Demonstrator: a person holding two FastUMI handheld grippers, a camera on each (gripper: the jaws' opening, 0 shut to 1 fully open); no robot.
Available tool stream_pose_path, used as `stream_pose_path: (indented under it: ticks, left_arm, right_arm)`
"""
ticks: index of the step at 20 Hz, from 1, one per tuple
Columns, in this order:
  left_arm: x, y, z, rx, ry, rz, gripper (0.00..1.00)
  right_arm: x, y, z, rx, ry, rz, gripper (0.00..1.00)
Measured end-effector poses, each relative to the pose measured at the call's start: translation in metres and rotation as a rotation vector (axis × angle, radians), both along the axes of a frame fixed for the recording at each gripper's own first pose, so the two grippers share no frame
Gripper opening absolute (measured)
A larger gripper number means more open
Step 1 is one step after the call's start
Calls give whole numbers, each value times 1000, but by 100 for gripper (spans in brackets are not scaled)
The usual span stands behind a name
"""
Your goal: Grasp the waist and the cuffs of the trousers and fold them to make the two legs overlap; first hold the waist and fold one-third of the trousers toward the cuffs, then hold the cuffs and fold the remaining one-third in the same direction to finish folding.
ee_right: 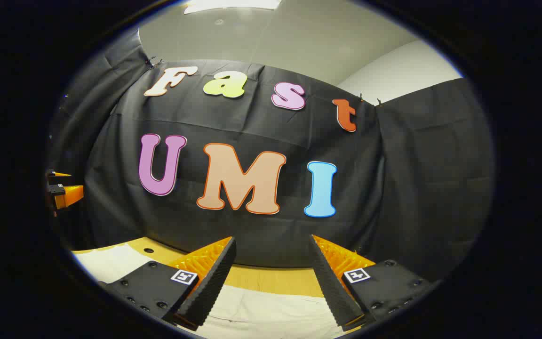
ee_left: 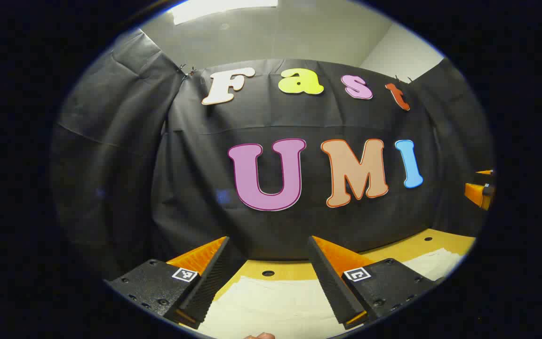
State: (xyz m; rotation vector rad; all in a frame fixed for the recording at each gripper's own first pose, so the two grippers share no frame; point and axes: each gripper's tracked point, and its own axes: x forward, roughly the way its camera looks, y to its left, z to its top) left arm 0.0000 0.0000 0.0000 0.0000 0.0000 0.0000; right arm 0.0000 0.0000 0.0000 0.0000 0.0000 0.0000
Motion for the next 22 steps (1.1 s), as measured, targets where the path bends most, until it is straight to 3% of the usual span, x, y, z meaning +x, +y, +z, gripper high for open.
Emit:
stream_pose_path:
  ticks: [18, 22]
  left_arm:
    - [12, 10, -2, 37, -8, 16, 95]
    - [12, 7, -14, 117, 5, -21, 95]
  right_arm:
    - [8, 2, -25, 7, 60, 23, 97]
    - [10, -1, -27, -8, 63, 30, 97]
